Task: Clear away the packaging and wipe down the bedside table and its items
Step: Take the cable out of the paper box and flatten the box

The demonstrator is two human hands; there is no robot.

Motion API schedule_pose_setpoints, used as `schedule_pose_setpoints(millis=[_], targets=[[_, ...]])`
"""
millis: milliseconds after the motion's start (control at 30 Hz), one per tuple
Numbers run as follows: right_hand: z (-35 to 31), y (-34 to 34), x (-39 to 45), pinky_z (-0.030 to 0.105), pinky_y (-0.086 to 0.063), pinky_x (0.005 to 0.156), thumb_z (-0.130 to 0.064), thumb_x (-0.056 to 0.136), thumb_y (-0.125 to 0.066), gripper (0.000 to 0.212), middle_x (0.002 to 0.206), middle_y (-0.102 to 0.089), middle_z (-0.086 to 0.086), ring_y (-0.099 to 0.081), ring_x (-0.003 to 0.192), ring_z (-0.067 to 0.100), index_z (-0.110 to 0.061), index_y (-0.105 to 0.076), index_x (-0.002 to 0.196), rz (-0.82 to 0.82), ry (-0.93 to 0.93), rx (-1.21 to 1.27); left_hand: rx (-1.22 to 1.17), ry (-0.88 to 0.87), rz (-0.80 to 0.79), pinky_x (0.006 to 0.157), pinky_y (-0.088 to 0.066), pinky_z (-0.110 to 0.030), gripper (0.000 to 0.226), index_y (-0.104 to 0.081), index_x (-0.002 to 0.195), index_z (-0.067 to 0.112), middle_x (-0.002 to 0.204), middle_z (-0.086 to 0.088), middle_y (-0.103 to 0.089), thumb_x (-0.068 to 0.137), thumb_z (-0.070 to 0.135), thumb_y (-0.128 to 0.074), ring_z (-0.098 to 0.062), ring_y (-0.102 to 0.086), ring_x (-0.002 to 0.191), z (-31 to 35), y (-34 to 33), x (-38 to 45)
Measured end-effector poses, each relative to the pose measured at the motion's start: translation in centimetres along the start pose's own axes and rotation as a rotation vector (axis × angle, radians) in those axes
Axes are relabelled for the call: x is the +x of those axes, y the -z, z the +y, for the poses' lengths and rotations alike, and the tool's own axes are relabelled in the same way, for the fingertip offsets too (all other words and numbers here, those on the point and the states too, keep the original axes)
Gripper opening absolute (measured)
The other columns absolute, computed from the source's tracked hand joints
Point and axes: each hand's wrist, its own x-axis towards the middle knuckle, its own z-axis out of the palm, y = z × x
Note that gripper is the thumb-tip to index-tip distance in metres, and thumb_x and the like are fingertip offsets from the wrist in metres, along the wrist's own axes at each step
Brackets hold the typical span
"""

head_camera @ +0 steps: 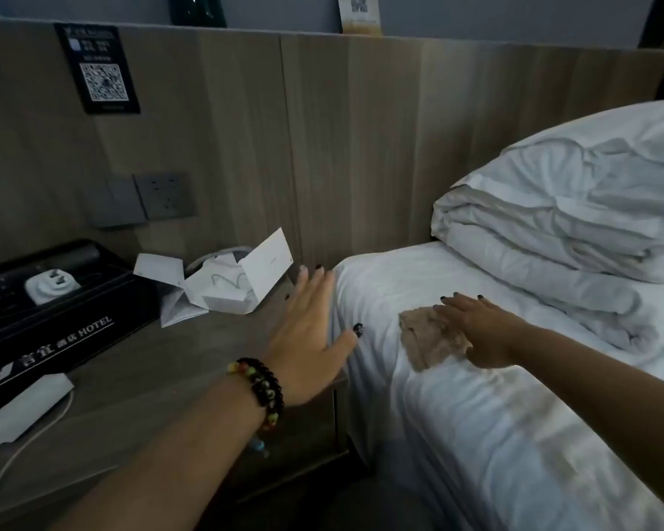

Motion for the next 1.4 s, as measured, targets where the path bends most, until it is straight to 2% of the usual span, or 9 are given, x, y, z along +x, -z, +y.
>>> schedule_pose_setpoints(millis=[200, 333, 500, 567, 700, 833, 1033, 1267, 1400], targets=[[-0.1, -0.5, 1.5, 0.037, -0.027, 0.113, -0.016, 0.089, -0.049, 0.054, 0.135, -0.054, -0.007, -0.052, 0.121, 0.014, -0.03, -0.041, 0.14, 0.103, 0.023, 0.025, 0.046, 0.064, 0.03, 0.114, 0.002, -0.024, 0.072, 0.003, 0.153, 0.022, 0.156, 0.018, 0.015, 0.099, 0.039, -0.042, 0.004, 0.023, 0.14, -3.4, 2.3, -0.8], [0.3, 0.0, 1.9, 0.033, -0.048, 0.089, -0.015, 0.091, -0.046, 0.04, 0.122, -0.063, -0.007, -0.06, 0.107, 0.019, -0.029, -0.055, 0.128, 0.279, -0.041, 0.064, 0.05, 0.049, 0.05, 0.113, 0.002, -0.021, 0.073, 0.003, 0.153, 0.022, 0.158, 0.016, 0.012, 0.099, 0.04, -0.042, 0.003, 0.023, 0.14, -4.3, 2.4, -1.2], [-2.8, 5.0, 0.3, 0.02, -0.051, 0.059, -0.005, 0.087, -0.05, 0.027, 0.083, -0.069, -0.002, -0.065, 0.068, 0.008, -0.017, -0.066, 0.106, 0.54, -0.13, 0.754, -0.038, 0.071, 0.09, 0.113, -0.001, -0.023, 0.072, 0.0, 0.153, 0.024, 0.159, 0.014, 0.003, 0.098, 0.037, -0.046, 0.001, 0.012, 0.144, -3.3, 1.9, -0.7], [-5.0, 7.7, -0.2, 0.021, -0.048, 0.066, -0.004, 0.088, -0.049, 0.024, 0.084, -0.067, 0.0, -0.061, 0.074, 0.011, -0.014, -0.068, 0.098, 0.59, -0.15, 0.972, -0.114, 0.1, 0.121, 0.117, -0.008, -0.027, 0.071, -0.005, 0.153, 0.025, 0.159, 0.013, -0.006, 0.097, 0.034, -0.049, -0.002, -0.001, 0.145, -2.8, 1.8, -0.6], [-9.8, 11.6, -1.4, 0.027, -0.042, 0.059, -0.001, 0.085, -0.047, 0.023, 0.074, -0.061, 0.005, -0.056, 0.067, 0.018, -0.014, -0.065, 0.081, 0.348, -0.153, 1.612, -0.451, 0.208, 0.178, 0.117, -0.027, -0.038, 0.068, -0.026, 0.148, 0.023, 0.153, 0.007, -0.031, 0.091, 0.035, -0.06, -0.006, -0.029, 0.139, -3.1, 2.3, -0.3], [-14.8, 12.4, -1.8, 0.036, -0.054, 0.07, -0.008, 0.089, -0.039, 0.031, 0.1, -0.072, 0.015, -0.069, 0.09, 0.03, -0.005, -0.065, 0.105, -0.016, -0.078, 2.031, -0.891, 0.369, 0.229, 0.098, -0.045, -0.034, 0.025, -0.057, 0.118, 0.021, 0.121, 0.002, -0.064, 0.093, 0.021, -0.058, -0.008, -0.059, 0.106, -4.0, 4.1, -0.8], [-19.8, 12.4, 0.7, 0.035, -0.05, 0.061, -0.027, 0.093, -0.043, 0.027, 0.096, -0.072, 0.009, -0.067, 0.089, 0.027, -0.015, -0.063, 0.106, -0.13, -0.102, 1.891, -1.209, 0.445, 0.272, 0.047, -0.049, -0.021, 0.019, -0.065, 0.098, 0.006, 0.072, -0.003, -0.071, 0.095, 0.0, -0.047, -0.009, -0.066, 0.06, -6.9, 6.7, -1.8], [-23.9, 12.6, 7.6, 0.04, -0.054, 0.083, -0.036, 0.093, -0.053, 0.029, 0.107, -0.071, 0.003, -0.066, 0.1, 0.022, -0.018, -0.065, 0.113, -0.191, 0.054, 1.877, -1.168, 0.533, 0.322, 0.071, -0.056, -0.03, 0.019, -0.072, 0.099, 0.001, 0.091, -0.014, -0.074, 0.085, 0.006, -0.062, -0.022, -0.069, 0.082, -10.7, 10.4, 1.3], [-25.1, 13.9, 11.1, 0.034, -0.053, 0.071, -0.041, 0.093, -0.052, 0.037, 0.1, -0.065, 0.006, -0.063, 0.088, 0.02, -0.016, -0.064, 0.118, -0.237, 0.165, 1.92, -1.042, 0.565, 0.388, 0.07, -0.056, -0.032, 0.015, -0.072, 0.096, 0.004, 0.09, -0.014, -0.074, 0.082, 0.008, -0.067, -0.022, -0.069, 0.078, -12.2, 13.1, 3.8]])
